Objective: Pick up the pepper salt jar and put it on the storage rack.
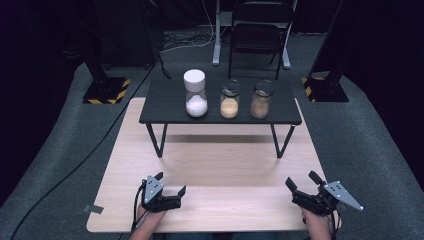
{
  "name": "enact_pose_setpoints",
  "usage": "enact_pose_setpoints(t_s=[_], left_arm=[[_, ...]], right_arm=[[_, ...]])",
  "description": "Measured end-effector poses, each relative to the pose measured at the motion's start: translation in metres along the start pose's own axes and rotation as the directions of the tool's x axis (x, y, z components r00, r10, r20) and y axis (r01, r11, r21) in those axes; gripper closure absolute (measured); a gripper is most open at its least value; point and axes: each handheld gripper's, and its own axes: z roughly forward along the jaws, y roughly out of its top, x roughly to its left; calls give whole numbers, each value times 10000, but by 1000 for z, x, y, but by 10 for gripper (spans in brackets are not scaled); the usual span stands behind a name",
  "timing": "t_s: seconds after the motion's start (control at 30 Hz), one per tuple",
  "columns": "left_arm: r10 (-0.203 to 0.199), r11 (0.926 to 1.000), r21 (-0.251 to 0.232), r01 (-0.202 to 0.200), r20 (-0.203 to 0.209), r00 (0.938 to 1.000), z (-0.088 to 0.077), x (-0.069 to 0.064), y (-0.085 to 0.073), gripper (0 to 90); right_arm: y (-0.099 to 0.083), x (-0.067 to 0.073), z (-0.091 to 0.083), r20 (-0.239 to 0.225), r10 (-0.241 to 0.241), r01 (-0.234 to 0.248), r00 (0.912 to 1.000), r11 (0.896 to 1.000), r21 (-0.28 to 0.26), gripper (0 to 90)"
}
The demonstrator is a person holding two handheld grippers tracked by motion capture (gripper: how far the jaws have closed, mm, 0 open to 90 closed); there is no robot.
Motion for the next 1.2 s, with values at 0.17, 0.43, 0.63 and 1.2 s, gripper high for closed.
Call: enact_pose_setpoints(t_s=[0.17, 0.43, 0.63, 1.2], left_arm=[[-17, 10000, -27, 17, -31, 10000, 0, 0, 0, 4], [-23, 10000, -28, 23, -22, 10000, 0, 0, 0, 2], [-62, 10000, -10, 62, 36, 10000, 0, 1, 0, 2], [45, 10000, 47, -45, 82, 10000, 0, 0, 0, 2]], right_arm=[[-8, -3, 2, 129, 27, -29, 9999, 9998, 200, 2], [-19, -6, 7, 398, -67, 37, 9992, 9972, 744, 1], [-26, -4, 10, 723, -81, -12, 9973, 9918, 1279, 1], [-37, 0, 25, 577, -399, 219, 9975, 9583, 2848, 0]])
